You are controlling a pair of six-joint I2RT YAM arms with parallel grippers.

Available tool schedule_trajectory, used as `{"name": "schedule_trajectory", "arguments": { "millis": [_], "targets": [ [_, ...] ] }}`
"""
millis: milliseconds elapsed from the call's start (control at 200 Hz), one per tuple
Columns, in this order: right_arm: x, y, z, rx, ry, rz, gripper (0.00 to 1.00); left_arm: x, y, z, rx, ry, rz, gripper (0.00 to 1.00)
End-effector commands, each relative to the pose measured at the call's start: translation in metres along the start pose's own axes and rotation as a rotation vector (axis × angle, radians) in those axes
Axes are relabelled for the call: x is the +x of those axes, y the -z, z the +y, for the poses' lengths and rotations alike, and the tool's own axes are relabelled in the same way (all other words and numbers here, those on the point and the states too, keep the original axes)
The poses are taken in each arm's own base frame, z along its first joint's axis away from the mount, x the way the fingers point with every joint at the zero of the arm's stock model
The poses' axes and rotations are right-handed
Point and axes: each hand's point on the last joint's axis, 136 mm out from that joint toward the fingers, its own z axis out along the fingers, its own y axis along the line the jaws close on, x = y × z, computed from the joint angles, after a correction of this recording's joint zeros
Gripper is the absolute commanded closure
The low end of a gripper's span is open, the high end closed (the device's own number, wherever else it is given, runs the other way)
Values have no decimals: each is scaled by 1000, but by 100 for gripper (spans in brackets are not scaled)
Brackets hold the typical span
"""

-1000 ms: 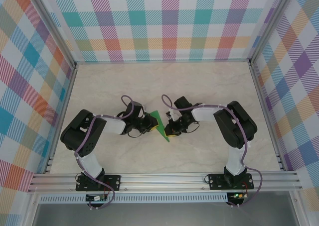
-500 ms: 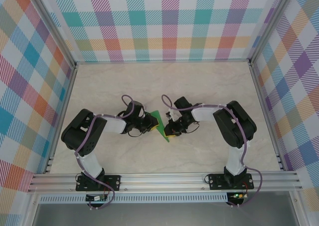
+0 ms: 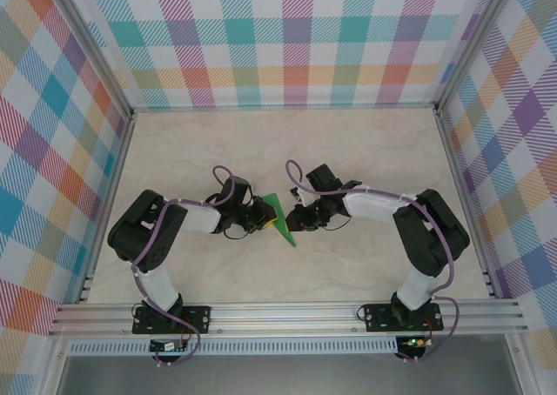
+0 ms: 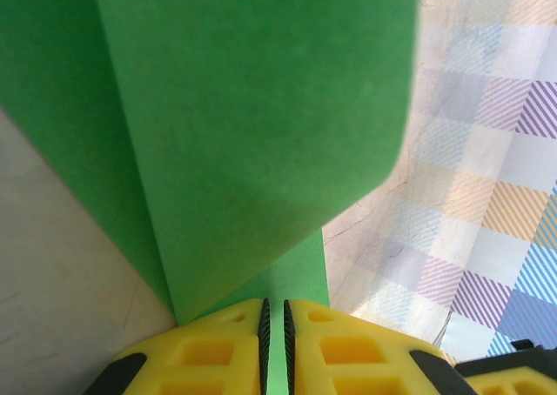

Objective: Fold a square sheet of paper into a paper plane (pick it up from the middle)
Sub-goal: Fold the wing for the fifth time at the center of the table.

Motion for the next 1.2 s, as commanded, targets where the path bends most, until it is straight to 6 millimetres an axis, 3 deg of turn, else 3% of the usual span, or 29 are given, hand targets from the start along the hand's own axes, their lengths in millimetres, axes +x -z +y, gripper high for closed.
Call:
{"name": "schedule_trajectory", "arguments": {
  "millis": [0, 545, 1195],
  "targets": [
    [-2, -13, 10, -66, -11, 31, 83, 4, -5, 0, -19, -21, 10, 85],
    [10, -36, -18, -14, -76, 100, 87, 3, -4, 0, -23, -23, 8, 85],
    [16, -38, -11, -71, -72, 131, 88, 2, -6, 9, -67, -8, 6, 86]
  ]
}}
